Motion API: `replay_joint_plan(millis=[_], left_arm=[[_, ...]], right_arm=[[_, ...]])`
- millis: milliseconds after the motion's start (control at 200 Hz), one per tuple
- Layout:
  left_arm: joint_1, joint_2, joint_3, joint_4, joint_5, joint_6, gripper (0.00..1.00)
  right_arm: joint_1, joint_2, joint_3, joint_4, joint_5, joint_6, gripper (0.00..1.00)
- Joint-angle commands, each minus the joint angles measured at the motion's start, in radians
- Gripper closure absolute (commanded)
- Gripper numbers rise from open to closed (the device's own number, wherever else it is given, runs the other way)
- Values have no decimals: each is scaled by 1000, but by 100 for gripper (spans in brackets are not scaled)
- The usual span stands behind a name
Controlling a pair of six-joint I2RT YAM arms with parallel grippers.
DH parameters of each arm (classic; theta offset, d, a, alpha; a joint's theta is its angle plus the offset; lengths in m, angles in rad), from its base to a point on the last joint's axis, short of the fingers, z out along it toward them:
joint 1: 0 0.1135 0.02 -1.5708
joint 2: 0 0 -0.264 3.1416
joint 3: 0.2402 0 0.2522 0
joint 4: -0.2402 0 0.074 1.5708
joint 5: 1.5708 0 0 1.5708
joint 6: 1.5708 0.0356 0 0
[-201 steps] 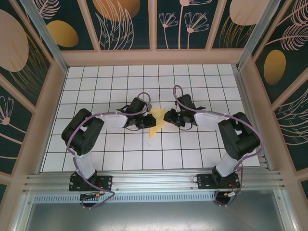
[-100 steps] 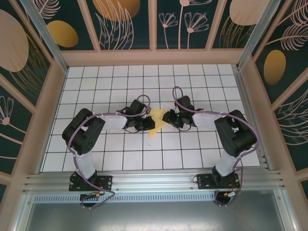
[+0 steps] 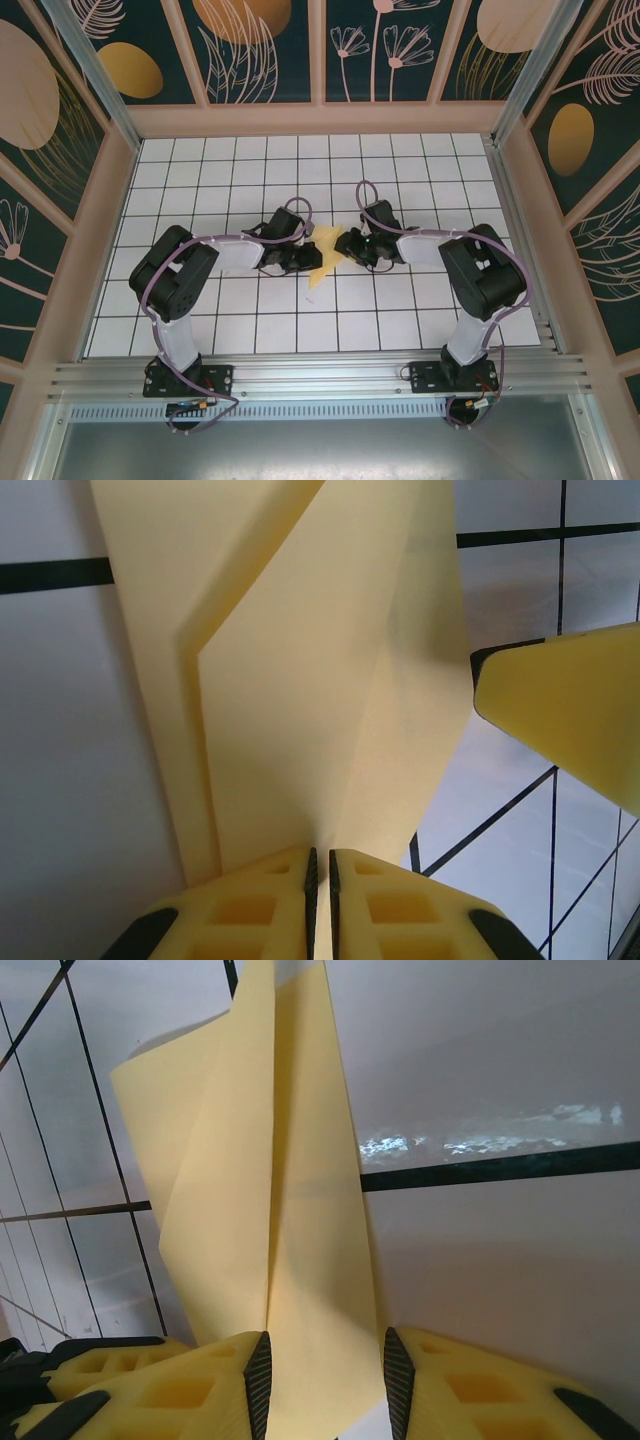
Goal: Fold a paper plane with a square sheet of paper (pick it up from the middle)
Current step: Turn over the paper at the center of the table.
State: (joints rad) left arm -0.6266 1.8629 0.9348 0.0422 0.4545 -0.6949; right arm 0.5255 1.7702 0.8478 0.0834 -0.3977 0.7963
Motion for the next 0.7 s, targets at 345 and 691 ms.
replay_joint_plan(millis=[345, 691], left_arm=[[1, 13, -19, 8, 30, 17, 86], [2, 4, -25, 13, 34, 12, 86]], right_arm=[[16, 23, 2, 106, -67, 12, 61], [16, 77, 22, 152, -87, 0, 62]])
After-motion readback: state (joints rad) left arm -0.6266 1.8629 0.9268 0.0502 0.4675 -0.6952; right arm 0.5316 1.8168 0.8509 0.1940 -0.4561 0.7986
